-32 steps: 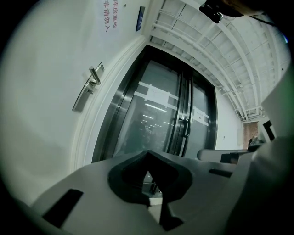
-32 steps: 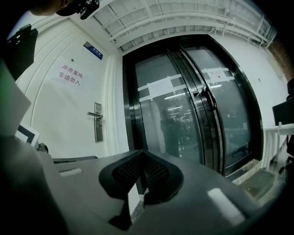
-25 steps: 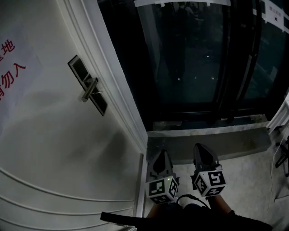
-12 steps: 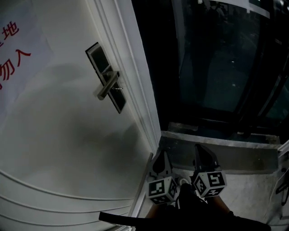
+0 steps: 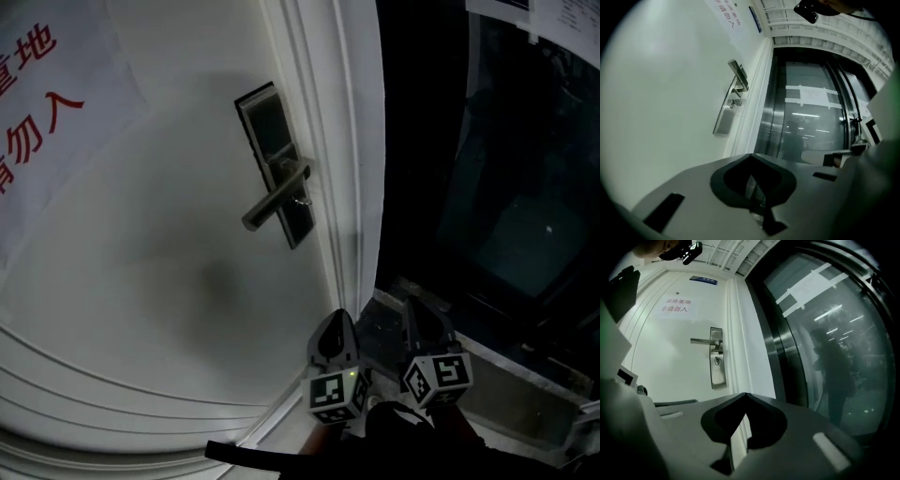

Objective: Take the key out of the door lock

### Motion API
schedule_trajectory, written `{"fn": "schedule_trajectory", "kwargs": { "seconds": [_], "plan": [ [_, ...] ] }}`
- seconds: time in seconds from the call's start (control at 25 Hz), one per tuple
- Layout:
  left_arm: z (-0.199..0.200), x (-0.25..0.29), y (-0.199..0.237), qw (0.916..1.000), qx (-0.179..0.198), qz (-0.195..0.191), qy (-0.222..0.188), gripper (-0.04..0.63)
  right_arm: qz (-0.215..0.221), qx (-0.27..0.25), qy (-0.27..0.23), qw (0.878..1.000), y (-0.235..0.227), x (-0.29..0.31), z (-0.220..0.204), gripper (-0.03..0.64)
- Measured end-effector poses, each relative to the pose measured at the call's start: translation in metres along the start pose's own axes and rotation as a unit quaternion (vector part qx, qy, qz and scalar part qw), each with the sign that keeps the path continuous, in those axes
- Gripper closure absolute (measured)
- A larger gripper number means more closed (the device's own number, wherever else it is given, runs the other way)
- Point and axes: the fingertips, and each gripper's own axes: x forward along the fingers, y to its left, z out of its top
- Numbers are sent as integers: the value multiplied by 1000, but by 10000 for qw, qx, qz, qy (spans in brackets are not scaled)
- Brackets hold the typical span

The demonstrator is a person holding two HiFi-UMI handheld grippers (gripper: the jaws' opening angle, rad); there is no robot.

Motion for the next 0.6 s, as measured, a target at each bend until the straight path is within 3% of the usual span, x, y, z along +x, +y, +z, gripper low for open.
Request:
{"fn": "schedule_trajectory", "kwargs": {
  "seconds": [0.28, 0.6],
  "plan": [
    [13, 3, 35, 9946, 51, 976, -340, 595, 1210, -172, 82, 9925, 25, 52, 3, 615],
    [19, -18, 73, 9741, -23, 2120, -791, 595, 2317, -321, 119, 9722, 67, 80, -1, 615]
  ]
}}
